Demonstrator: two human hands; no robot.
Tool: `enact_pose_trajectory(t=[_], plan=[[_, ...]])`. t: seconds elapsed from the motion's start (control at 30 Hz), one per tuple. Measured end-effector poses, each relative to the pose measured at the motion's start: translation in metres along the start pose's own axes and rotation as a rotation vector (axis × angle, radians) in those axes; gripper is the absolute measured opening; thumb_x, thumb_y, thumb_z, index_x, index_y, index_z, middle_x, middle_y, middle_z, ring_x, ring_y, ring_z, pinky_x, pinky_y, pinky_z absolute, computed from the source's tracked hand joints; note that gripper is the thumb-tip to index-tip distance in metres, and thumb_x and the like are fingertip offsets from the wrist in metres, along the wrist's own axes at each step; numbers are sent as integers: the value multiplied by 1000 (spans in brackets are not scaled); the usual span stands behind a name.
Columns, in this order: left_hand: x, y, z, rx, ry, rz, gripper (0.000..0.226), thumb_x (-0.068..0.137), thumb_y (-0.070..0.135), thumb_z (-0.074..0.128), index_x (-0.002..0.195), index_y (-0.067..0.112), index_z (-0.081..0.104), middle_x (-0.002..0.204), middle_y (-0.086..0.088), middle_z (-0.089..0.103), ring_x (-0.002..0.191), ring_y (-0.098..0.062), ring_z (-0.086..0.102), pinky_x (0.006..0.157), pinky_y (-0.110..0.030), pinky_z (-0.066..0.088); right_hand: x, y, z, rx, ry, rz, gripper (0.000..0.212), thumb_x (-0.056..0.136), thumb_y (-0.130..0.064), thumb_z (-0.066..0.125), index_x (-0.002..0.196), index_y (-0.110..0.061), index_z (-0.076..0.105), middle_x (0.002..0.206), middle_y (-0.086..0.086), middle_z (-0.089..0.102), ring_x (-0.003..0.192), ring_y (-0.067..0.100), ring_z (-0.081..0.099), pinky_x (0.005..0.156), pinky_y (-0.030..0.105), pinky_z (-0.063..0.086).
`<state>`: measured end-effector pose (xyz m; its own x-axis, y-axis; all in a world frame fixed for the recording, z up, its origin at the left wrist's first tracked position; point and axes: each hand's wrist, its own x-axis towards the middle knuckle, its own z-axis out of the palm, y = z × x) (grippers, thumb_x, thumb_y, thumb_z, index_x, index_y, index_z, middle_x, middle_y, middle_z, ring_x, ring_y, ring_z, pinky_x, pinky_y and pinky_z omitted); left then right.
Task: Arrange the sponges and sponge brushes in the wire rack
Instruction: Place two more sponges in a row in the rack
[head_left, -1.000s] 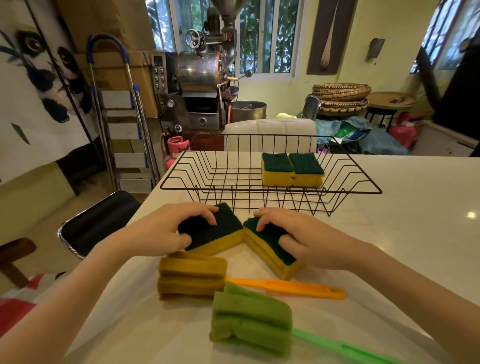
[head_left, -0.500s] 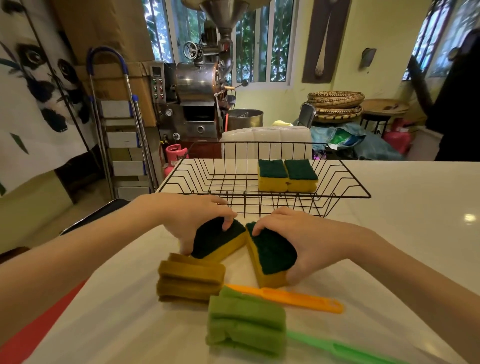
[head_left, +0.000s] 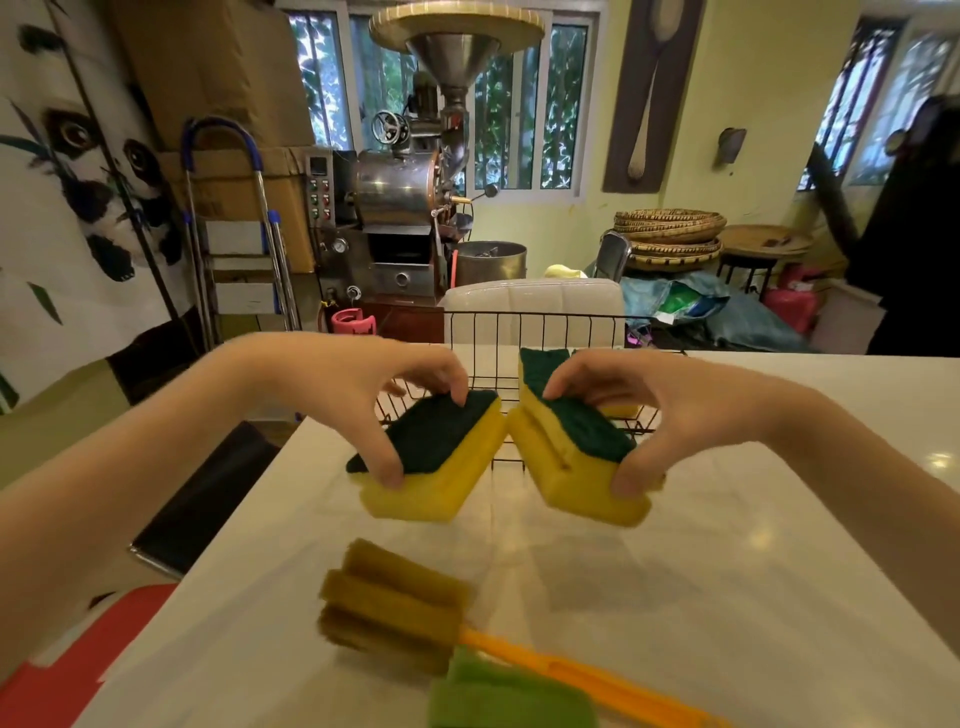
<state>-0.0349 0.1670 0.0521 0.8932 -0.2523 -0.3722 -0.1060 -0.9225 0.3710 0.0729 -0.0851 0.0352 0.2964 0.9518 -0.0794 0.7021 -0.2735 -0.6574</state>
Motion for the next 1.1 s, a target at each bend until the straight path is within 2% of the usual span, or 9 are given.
enact_pose_trajectory(t=[0.07, 0.2, 0.33, 0.47, 0.63, 0.7, 0.87, 1.1], plan=[[-19, 11, -10, -62, 23, 69, 66, 43, 47, 74, 101, 53, 43, 126, 22, 44, 124, -2, 39, 112, -38, 30, 6, 5, -10, 37, 32, -14, 70, 46, -38, 77, 111, -42, 51, 114, -22, 56, 113, 2, 52, 97, 23, 47], [3, -7, -24, -114, 138, 12, 68, 44, 45, 73, 105, 47, 44, 127, 17, 45, 125, -6, 39, 110, -34, 33, 24, 15, -27, 83, 70, 0, 69, 46, -39, 79, 109, -44, 52, 115, -22, 57, 112, -1, 54, 95, 17, 47], [29, -30, -37, -171, 257, -3, 67, 55, 32, 80, 107, 44, 40, 128, 10, 45, 123, -12, 41, 107, -33, 36, 47, 27, -42, 140, 159, 21, 66, 46, -41, 79, 106, -45, 52, 119, -18, 55, 112, -1, 54, 96, 22, 44], [71, -61, -39, -26, 383, -99, 69, 61, 26, 79, 113, 39, 34, 130, 0, 44, 117, -21, 46, 97, -40, 47, 74, 41, -53, 175, 260, 33, 64, 54, -29, 79, 109, -41, 49, 124, -10, 53, 118, 6, 50, 101, 28, 41], [112, -81, -38, 104, 361, -173, 76, 62, 24, 78, 124, 24, 34, 122, -6, 46, 100, -18, 47, 77, -29, 49, 114, 53, -57, 141, 254, 87, 67, 64, -14, 79, 117, -29, 41, 127, -2, 47, 119, 13, 45, 91, 18, 38], [124, -86, -37, 147, 332, -198, 76, 61, 24, 78, 123, 22, 34, 120, -7, 48, 98, -20, 47, 76, -31, 49, 131, 55, -55, 100, 269, 104, 64, 68, -9, 75, 118, -26, 39, 126, 0, 44, 118, 15, 42, 89, 19, 38], [143, -102, -33, 184, 246, -261, 73, 60, 27, 78, 119, 20, 35, 117, -9, 52, 100, -23, 51, 82, -38, 50, 165, 57, -43, 26, 287, 108, 68, 67, -11, 75, 123, -18, 37, 121, 1, 41, 111, 15, 40, 77, 13, 41], [143, -102, -33, 150, 227, -280, 72, 64, 26, 75, 123, 18, 34, 103, -1, 47, 91, -21, 47, 73, -32, 45, 193, 73, -25, -143, 260, 137, 74, 61, -14, 79, 123, -16, 38, 125, 7, 43, 112, 21, 44, 85, 29, 48]])
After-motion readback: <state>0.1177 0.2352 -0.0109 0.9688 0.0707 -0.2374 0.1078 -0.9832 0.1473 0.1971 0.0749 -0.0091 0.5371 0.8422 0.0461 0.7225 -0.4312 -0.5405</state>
